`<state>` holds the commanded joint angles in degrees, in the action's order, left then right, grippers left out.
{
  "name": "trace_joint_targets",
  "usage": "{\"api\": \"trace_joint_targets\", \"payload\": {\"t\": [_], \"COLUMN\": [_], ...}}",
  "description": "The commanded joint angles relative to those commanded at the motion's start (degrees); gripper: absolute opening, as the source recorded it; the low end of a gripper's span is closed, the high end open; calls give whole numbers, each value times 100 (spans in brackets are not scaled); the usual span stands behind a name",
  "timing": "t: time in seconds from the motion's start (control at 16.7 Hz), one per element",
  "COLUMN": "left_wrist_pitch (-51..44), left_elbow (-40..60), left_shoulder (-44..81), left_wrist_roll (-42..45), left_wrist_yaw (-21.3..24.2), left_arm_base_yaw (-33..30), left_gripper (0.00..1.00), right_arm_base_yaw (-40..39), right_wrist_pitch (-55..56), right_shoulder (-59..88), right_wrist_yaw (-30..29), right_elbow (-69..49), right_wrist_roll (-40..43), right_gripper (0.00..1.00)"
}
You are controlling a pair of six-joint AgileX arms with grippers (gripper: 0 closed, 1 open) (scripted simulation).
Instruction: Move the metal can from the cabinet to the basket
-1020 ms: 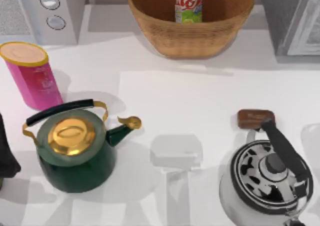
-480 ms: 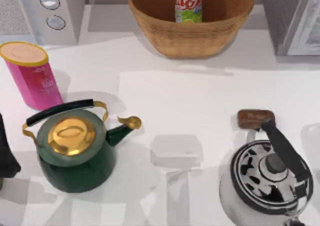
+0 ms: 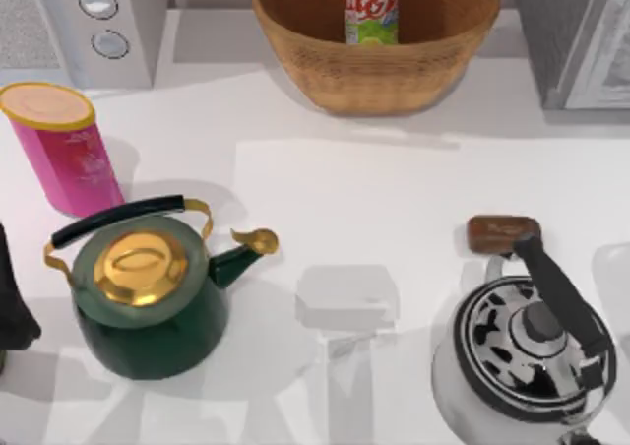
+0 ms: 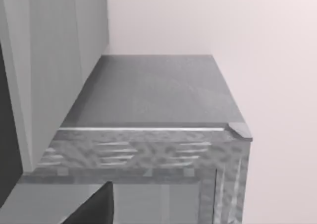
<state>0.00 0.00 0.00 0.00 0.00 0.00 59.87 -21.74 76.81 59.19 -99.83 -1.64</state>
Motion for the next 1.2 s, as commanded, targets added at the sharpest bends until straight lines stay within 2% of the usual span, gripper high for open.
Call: {"api": "trace_joint_targets", "payload": {"t": [0.24, 0.42, 0.6, 1.02, 1.2], "left_wrist_pitch": [0, 0, 0, 0, 0], "left_elbow": [0, 0, 0, 0, 0], "left_shoulder": [0, 0, 0, 0, 0], "left_wrist_roll": [0, 0, 0, 0, 0], "left_wrist_yaw": [0, 0, 0, 0, 0], "left_arm_base_yaw": [0, 0, 0, 0, 0], "left_gripper": [100, 100, 100, 100, 100], "right_arm_base_yaw": [-359, -1236, -2588, -6469, -7692], "right_wrist_pitch": [-20, -77, -153, -295, -323], "right_shoulder": [18, 62, 87, -43, -161], "right_wrist_yaw": [-345, -1221, -2577, -6465, -7687], "right_elbow": [-58, -152, -214, -121, -1], "right_wrist_roll": [3, 11, 20, 38, 46], "right_gripper": [100, 100, 100, 100, 100]}}
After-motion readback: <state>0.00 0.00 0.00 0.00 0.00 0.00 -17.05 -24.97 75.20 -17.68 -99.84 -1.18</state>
